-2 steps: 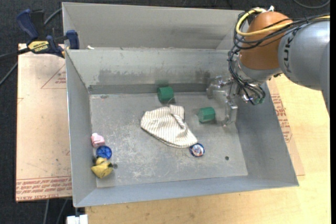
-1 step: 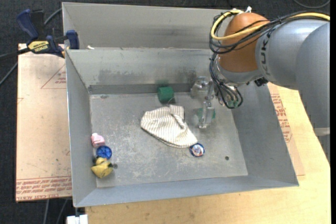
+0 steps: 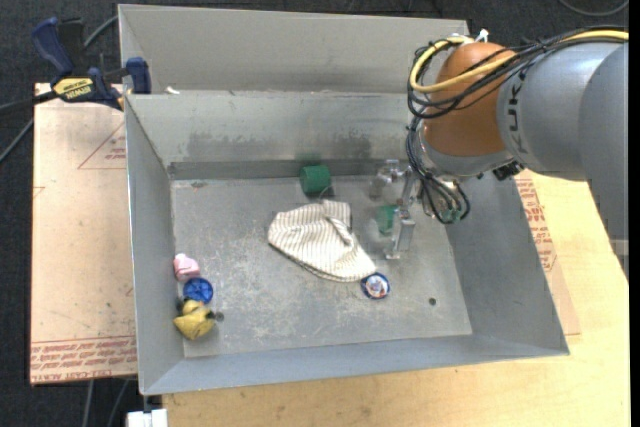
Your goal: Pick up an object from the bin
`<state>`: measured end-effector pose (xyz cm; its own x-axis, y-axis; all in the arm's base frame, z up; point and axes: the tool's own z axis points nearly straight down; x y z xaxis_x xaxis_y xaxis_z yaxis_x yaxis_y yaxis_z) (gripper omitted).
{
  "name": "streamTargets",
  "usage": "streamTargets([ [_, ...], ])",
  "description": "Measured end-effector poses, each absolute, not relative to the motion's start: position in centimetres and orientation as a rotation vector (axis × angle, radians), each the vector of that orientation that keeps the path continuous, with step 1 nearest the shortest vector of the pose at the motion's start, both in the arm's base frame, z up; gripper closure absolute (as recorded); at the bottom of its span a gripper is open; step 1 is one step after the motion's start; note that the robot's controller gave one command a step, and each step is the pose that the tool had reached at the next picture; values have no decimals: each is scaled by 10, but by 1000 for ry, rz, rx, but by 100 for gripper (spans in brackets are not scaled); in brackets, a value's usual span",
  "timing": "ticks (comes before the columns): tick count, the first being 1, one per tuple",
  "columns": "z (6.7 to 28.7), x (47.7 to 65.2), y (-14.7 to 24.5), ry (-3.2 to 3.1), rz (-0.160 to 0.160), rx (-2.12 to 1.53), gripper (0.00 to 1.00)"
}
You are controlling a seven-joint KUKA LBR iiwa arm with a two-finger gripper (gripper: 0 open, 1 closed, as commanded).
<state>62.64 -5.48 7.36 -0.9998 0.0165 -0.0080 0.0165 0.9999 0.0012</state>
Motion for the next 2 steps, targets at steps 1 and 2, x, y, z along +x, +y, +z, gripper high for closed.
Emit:
streamTargets([
  [1, 71, 630, 17, 3136, 16, -28, 0],
  [2, 161, 635, 5, 3126, 2, -77, 0],
])
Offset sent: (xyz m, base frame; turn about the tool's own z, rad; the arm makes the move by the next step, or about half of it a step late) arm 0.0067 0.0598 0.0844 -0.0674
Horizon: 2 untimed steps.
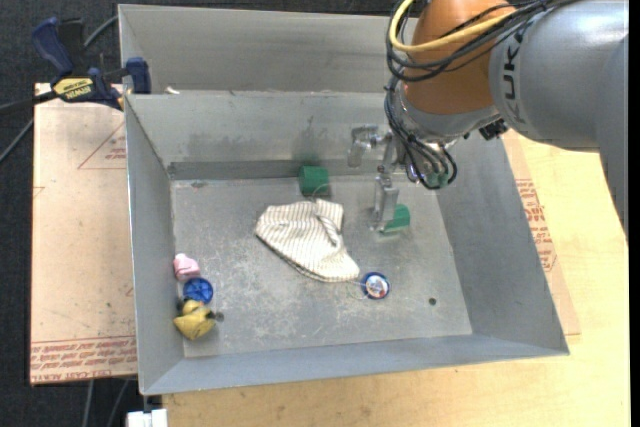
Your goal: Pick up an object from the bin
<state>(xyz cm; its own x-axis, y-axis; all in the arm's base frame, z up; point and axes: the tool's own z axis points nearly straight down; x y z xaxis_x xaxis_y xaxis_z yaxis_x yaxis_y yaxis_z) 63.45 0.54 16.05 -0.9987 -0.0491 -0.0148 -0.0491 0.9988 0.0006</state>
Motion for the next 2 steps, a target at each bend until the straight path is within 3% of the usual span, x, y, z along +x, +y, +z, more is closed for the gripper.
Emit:
streamTargets([
  [1, 69, 581, 62, 3126, 17, 245, 0],
  [2, 74, 621, 74, 3082, 1, -458, 100],
])
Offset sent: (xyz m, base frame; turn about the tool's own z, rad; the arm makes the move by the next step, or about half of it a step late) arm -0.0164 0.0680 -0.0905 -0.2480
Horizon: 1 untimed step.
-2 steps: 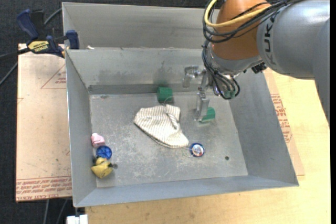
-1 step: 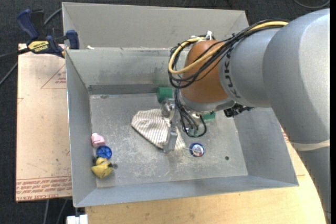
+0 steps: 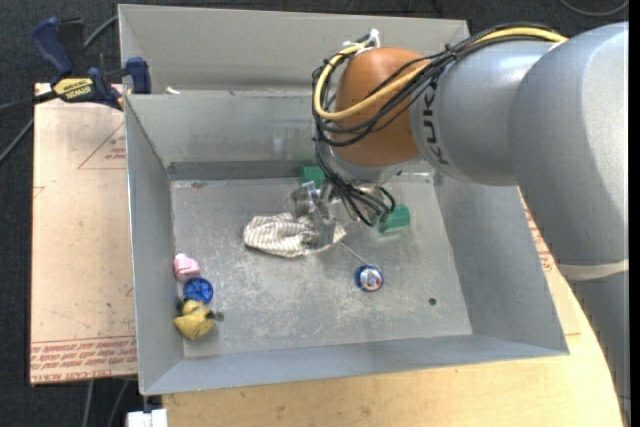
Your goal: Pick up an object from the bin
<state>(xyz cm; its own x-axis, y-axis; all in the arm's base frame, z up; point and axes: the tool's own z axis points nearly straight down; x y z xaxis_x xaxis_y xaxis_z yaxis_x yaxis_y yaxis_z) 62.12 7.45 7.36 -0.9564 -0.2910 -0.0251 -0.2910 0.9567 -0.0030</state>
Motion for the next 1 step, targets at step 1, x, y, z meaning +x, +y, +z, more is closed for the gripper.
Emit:
streamTargets([
  [1, 74, 621, 75, 3082, 1, -459, 100],
])
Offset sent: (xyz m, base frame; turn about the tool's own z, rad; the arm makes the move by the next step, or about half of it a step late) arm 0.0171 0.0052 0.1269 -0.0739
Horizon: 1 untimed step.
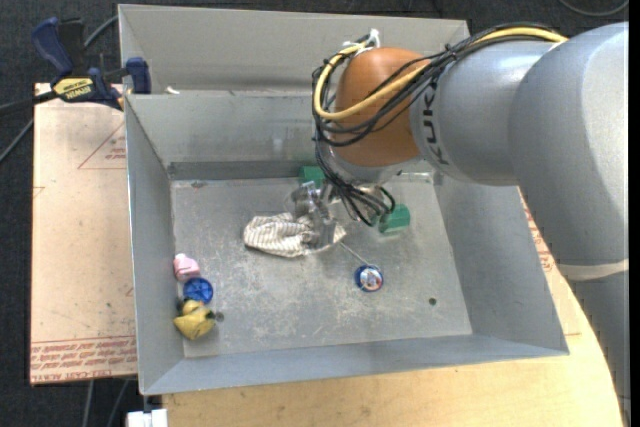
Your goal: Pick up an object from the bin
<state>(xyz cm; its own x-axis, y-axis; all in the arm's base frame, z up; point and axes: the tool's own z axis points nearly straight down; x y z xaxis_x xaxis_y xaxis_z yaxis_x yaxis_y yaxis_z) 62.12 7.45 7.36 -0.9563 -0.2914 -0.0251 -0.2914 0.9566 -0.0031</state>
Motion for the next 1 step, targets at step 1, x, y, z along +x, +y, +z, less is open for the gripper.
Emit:
streamTargets([
  [1, 201, 639, 81, 3060, 1, -568, 100],
])
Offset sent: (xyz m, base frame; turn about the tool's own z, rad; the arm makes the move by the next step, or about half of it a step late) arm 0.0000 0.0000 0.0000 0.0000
